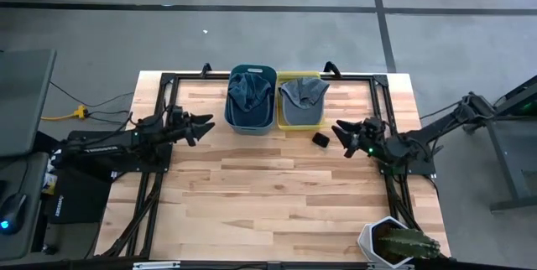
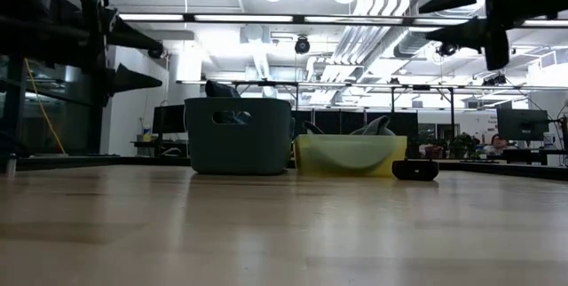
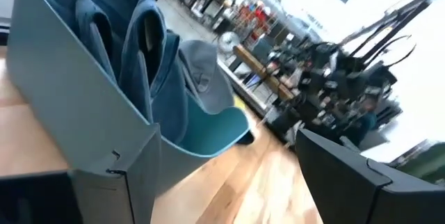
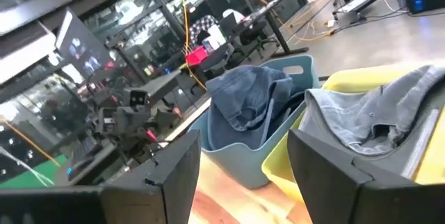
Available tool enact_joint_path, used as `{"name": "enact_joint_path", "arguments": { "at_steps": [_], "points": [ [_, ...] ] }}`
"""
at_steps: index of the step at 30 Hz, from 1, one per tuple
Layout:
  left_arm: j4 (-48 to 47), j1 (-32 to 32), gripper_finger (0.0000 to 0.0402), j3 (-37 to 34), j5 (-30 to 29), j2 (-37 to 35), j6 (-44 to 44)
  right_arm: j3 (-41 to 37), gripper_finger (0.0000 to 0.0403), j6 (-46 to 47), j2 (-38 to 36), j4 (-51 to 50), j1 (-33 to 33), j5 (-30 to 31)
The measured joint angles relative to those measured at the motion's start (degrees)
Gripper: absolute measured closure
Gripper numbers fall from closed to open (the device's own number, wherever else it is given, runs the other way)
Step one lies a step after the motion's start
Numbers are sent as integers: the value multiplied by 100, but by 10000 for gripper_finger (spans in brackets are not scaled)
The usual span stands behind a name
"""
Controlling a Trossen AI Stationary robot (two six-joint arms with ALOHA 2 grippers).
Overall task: Pick & Place hat
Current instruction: Return to Home Position
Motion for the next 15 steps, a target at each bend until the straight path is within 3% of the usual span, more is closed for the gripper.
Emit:
{"name": "enact_joint_path", "arguments": {
  "at_steps": [8, 15],
  "points": [
    [-178, 0, 126, -149, -58, -572, -156, -306, 192, -249, -660, -5, 369, 695],
    [-372, 0, 126, -158, -238, -843, -162, -736, 192, -91, -1023, 48, 259, 451]
  ]
}}
